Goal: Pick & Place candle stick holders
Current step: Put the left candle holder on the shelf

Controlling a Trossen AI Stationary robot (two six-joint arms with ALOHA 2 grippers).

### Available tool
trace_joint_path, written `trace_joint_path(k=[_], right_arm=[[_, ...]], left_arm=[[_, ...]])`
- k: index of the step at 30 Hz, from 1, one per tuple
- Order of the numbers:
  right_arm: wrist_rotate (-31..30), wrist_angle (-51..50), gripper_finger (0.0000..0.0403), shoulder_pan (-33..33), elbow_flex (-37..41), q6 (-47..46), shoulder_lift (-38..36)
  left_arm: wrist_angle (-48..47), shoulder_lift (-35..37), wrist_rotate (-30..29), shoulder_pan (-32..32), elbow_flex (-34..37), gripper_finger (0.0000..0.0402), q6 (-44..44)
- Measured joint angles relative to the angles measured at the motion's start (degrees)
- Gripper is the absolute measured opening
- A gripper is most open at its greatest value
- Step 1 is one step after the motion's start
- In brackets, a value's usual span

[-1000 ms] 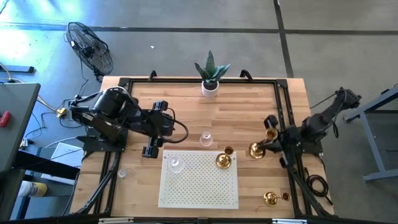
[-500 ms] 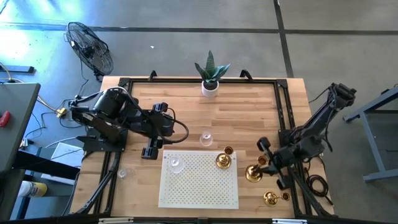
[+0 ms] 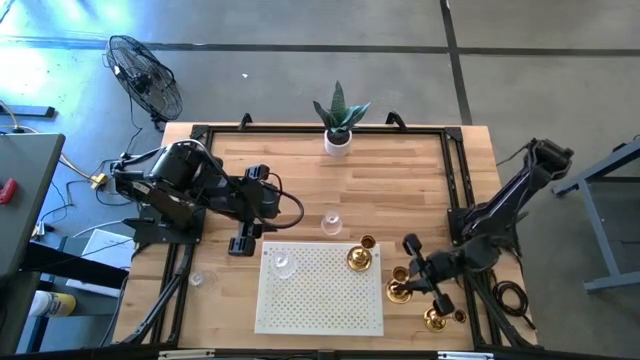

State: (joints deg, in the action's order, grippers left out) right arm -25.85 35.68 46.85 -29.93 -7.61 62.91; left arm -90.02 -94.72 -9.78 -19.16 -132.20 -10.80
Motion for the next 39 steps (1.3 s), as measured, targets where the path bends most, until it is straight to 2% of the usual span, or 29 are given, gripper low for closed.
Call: trace_joint_path(k=[10, 24, 28, 35, 39], right_arm=[[7.4, 4.9, 0.0011, -4.2, 0.0, -2.5, 6.1], [11.5, 5.7, 0.0013, -8.0, -1.1, -3.2, 9.3], [11.4, 0.5, 0.0019, -8.0, -4.8, -1.0, 10.8], [11.3, -9.1, 0.0008, -8.3, -12.9, 1.2, 15.0], [11.2, -10.9, 0.0022, -8.7, -15.9, 1.7, 16.8]], left_arm=[[0.0, 0.0, 0.0, 0.0, 0.0, 0.0184, 0.7], [0.0, 0.0, -0.1, 0.0, 0.0, 0.0184, 1.5], [0.0, 0.0, -0.1, 0.0, 0.0, 0.0184, 1.5], [0.0, 0.0, -0.1, 0.0, 0.0, 0.0184, 1.5], [0.0, 0.0, -0.1, 0.0, 0.0, 0.0184, 1.5]])
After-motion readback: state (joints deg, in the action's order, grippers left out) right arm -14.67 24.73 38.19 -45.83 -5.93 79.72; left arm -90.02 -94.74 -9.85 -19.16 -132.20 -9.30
